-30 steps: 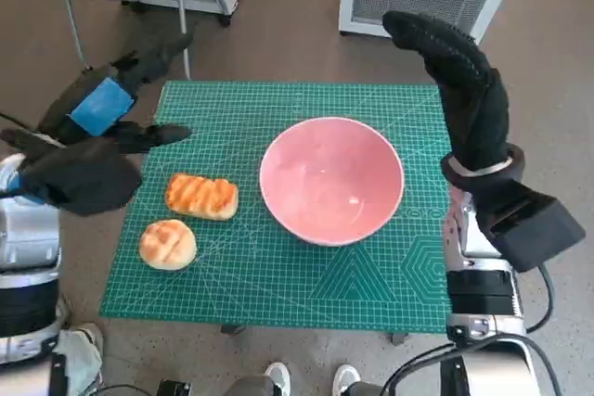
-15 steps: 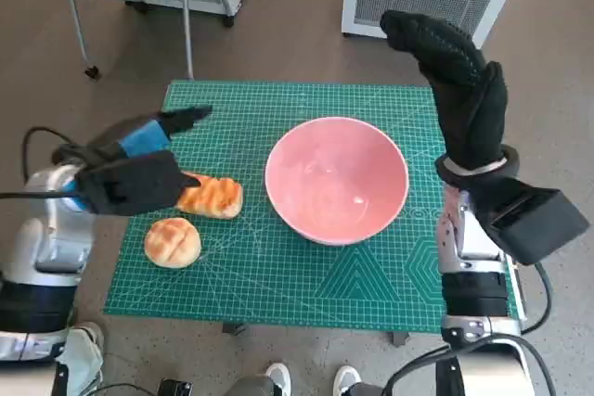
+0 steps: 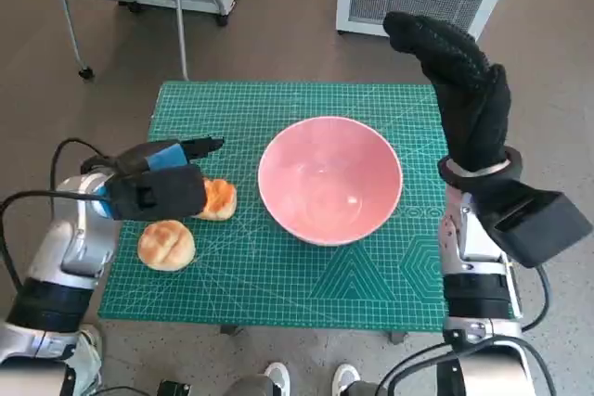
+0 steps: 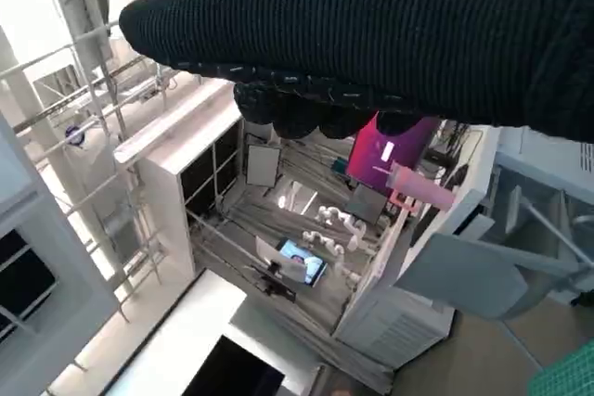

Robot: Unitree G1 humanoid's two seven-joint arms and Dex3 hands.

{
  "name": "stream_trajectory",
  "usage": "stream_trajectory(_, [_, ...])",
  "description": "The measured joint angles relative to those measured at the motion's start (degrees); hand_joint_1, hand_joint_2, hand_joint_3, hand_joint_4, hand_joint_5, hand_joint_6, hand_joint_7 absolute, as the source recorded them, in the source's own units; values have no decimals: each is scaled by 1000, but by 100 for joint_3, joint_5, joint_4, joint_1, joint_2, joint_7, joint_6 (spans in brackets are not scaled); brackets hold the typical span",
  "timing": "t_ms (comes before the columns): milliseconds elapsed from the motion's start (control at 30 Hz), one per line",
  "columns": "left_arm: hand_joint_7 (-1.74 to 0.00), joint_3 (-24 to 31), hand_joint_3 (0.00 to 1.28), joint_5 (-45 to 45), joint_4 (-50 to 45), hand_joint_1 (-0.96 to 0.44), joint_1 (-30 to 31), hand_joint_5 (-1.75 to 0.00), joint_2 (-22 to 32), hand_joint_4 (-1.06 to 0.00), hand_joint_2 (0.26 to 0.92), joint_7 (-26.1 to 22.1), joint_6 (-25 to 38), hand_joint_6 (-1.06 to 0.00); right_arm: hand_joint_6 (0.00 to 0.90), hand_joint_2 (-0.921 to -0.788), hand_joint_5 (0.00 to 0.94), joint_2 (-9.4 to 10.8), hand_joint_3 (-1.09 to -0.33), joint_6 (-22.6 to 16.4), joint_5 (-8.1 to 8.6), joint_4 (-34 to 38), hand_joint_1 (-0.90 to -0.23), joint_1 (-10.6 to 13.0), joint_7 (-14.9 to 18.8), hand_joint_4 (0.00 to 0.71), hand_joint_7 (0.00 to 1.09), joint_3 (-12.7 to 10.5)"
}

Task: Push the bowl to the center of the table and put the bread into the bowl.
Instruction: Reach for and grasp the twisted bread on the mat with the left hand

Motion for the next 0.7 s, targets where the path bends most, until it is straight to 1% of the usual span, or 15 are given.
stream_trajectory(333, [0, -247, 3, 143, 217, -216, -26, 0, -57, -192, 765, -97, 95, -273, -1, -921, 1, -2, -806, 1, -5, -21, -793, 13, -21, 265, 718, -3])
stream_trajectory(533, [-8, -402, 3, 293, 469, -232, -86, -3, -130, -198, 766, -84, 92, -287, -1, -921, 0, -2, -806, 39, -5, -56, -796, 35, -31, 258, 717, -4])
stream_trajectory(700, [-27, -533, 1, 437, 706, -167, -121, -13, -197, -226, 763, 30, 29, -334, -1, -921, 0, -1, -806, 63, -5, -82, -798, 45, -36, 257, 717, -5])
